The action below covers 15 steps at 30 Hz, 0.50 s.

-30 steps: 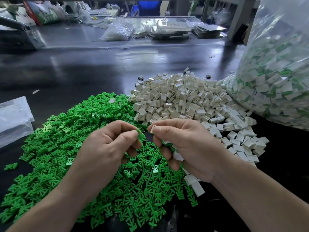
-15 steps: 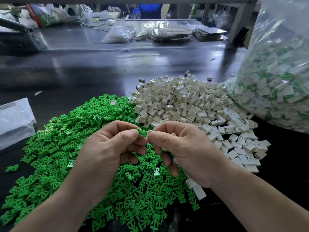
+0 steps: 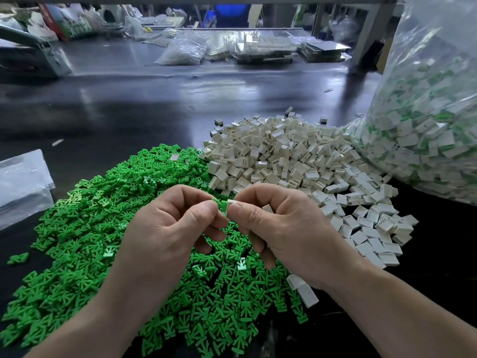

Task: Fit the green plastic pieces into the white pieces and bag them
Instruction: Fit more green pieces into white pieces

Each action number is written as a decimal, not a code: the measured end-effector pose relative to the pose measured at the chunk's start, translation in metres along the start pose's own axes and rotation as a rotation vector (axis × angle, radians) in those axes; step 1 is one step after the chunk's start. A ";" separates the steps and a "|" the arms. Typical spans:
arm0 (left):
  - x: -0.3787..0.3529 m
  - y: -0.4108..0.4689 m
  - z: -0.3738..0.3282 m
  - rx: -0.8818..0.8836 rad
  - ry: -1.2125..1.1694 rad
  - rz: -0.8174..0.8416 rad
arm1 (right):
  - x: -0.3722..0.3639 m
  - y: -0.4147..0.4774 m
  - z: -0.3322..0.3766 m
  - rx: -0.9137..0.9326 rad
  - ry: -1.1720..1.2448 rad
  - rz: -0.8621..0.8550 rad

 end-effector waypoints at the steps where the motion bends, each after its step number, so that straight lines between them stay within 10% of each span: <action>1: 0.000 -0.001 -0.001 -0.008 0.017 -0.007 | 0.000 0.000 0.001 0.015 -0.011 0.005; 15: -0.014 -0.001 0.012 0.108 -0.334 0.061 | -0.013 -0.002 -0.005 -0.072 0.188 -0.037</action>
Point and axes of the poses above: each hand's wrist, its own y-axis towards the middle knuckle, its own x-axis out of the back of the hand, z = x × y, the point moved 8 cm from there along y, towards the middle knuckle, and after that the axes turned 15 degrees about x, right-handed, at the moved point
